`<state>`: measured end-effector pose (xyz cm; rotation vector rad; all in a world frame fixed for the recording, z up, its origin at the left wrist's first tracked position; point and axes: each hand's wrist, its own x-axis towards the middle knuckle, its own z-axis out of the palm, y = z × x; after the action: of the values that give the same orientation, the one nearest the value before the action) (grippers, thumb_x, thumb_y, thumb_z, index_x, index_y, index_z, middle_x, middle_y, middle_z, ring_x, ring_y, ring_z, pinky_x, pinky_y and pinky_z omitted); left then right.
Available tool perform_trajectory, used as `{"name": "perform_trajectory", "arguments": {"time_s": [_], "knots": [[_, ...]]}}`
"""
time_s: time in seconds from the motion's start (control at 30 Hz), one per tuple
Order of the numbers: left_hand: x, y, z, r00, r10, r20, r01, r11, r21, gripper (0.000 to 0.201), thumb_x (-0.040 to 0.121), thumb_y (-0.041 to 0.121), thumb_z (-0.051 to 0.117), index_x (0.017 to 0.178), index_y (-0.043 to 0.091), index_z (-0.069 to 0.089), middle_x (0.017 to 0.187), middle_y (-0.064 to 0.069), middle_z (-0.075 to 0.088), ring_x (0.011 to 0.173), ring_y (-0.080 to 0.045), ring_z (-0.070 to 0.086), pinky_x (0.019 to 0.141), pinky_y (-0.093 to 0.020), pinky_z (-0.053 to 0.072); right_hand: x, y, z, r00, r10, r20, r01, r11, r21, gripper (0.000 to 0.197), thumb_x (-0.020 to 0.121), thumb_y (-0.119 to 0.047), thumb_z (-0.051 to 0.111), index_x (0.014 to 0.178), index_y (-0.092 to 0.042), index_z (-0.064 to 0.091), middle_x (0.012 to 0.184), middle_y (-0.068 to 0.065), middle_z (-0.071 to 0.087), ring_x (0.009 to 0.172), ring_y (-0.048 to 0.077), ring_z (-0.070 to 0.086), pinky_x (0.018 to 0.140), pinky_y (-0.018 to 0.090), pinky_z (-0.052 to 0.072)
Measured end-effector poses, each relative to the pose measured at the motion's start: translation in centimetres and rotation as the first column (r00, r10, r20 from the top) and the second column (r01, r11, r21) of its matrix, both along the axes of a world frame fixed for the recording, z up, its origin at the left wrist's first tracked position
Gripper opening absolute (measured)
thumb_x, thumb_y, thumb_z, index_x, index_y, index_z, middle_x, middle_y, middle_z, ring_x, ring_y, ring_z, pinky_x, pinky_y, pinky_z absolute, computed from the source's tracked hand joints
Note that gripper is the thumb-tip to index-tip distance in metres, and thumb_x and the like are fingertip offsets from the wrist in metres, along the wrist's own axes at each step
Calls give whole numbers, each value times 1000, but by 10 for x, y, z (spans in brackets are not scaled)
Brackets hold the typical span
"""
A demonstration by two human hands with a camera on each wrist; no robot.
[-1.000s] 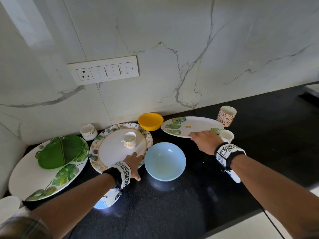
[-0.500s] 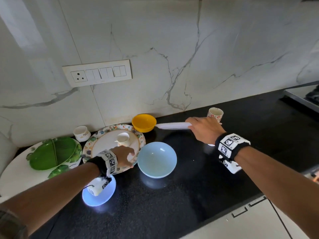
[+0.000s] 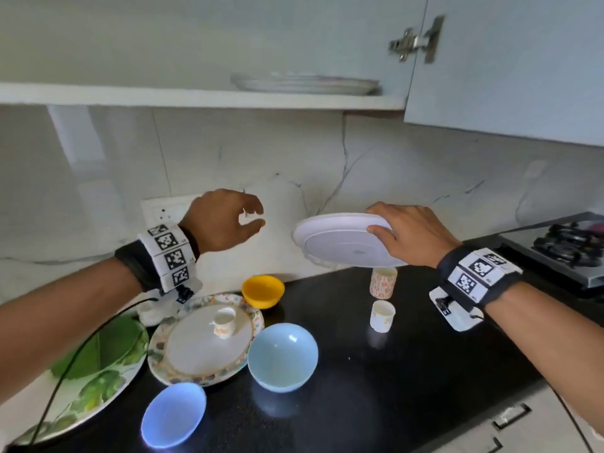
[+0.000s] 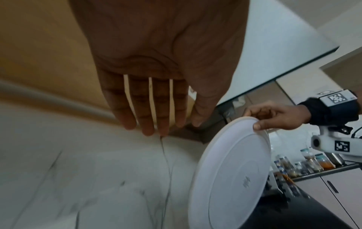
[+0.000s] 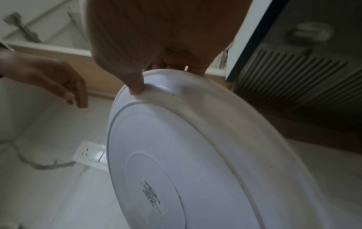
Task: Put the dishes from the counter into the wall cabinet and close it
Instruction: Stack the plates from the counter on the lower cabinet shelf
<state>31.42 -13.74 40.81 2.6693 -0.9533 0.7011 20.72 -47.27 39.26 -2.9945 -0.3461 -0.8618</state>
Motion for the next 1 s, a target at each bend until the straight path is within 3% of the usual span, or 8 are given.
{"name": "perform_trajectory", "arguments": {"time_s": [0.13, 0.27, 0.33, 0.43, 0.53, 0.6, 0.8, 1.0], "knots": [[-24, -12, 70, 960, 1, 278, 30, 994, -104, 22, 89, 45, 59, 102, 30, 69, 102, 10, 71, 98, -22, 63, 77, -40, 53, -30, 9, 51, 994, 45, 102, -42, 999, -31, 29, 93, -39, 48, 117, -25, 56, 100, -1, 71, 83, 29, 65, 70, 40, 51], [-23, -19, 133, 883, 54, 467, -16, 996, -85, 35, 85, 51, 51, 99, 26, 70, 100, 2, 72, 98, -30, 60, 77, -41, 48, -56, 19, 107, 979, 91, 184, -82, 995, -56, 36, 91, -48, 40, 115, -27, 56, 96, -6, 71, 82, 26, 65, 69, 41, 51], [-14, -20, 157, 885, 134, 445, -128, 991, -43, 42, 83, 60, 52, 108, 29, 66, 112, 1, 69, 107, -30, 57, 84, -45, 45, -69, 23, 132, 966, 113, 233, -98, 992, -75, 40, 90, -51, 37, 116, -28, 57, 96, -8, 71, 80, 24, 65, 69, 39, 51], [3, -21, 178, 910, 294, 293, -331, 940, 85, 71, 74, 83, 44, 127, 37, 53, 131, 3, 57, 119, -27, 52, 94, -49, 38, -86, 30, 171, 948, 159, 275, -135, 986, -102, 39, 91, -49, 40, 116, -27, 58, 96, -10, 70, 79, 20, 64, 69, 40, 51], [19, -18, 182, 926, 358, 123, -375, 912, 168, 92, 60, 97, 38, 134, 43, 43, 132, 5, 55, 118, -26, 55, 98, -52, 35, -97, 33, 209, 918, 199, 343, -176, 980, -98, 33, 91, -45, 47, 115, -25, 60, 94, -8, 69, 78, 20, 64, 70, 41, 52], [29, -13, 176, 925, 374, 68, -380, 902, 206, 94, 58, 95, 43, 139, 48, 35, 131, 8, 57, 119, -25, 57, 100, -50, 39, -104, 34, 235, 899, 215, 382, -197, 977, -85, 32, 91, -44, 50, 114, -25, 61, 94, -7, 70, 79, 19, 65, 71, 41, 52], [37, -1, 166, 931, 358, 66, -364, 913, 186, 68, 85, 77, 37, 146, 47, 32, 146, 8, 48, 130, -22, 49, 106, -38, 41, -118, 42, 305, 835, 270, 479, -236, 963, -131, 31, 88, -40, 55, 110, -19, 64, 93, -5, 69, 77, 16, 62, 68, 29, 44], [36, -3, 165, 942, 336, 17, -333, 923, 195, 84, 77, 89, 24, 148, 45, 29, 145, 4, 51, 130, -24, 50, 104, -40, 41, -95, 50, 343, 805, 271, 527, -194, 961, -198, 35, 89, -41, 51, 111, -17, 64, 94, 1, 70, 77, 23, 61, 69, 34, 46]]}}
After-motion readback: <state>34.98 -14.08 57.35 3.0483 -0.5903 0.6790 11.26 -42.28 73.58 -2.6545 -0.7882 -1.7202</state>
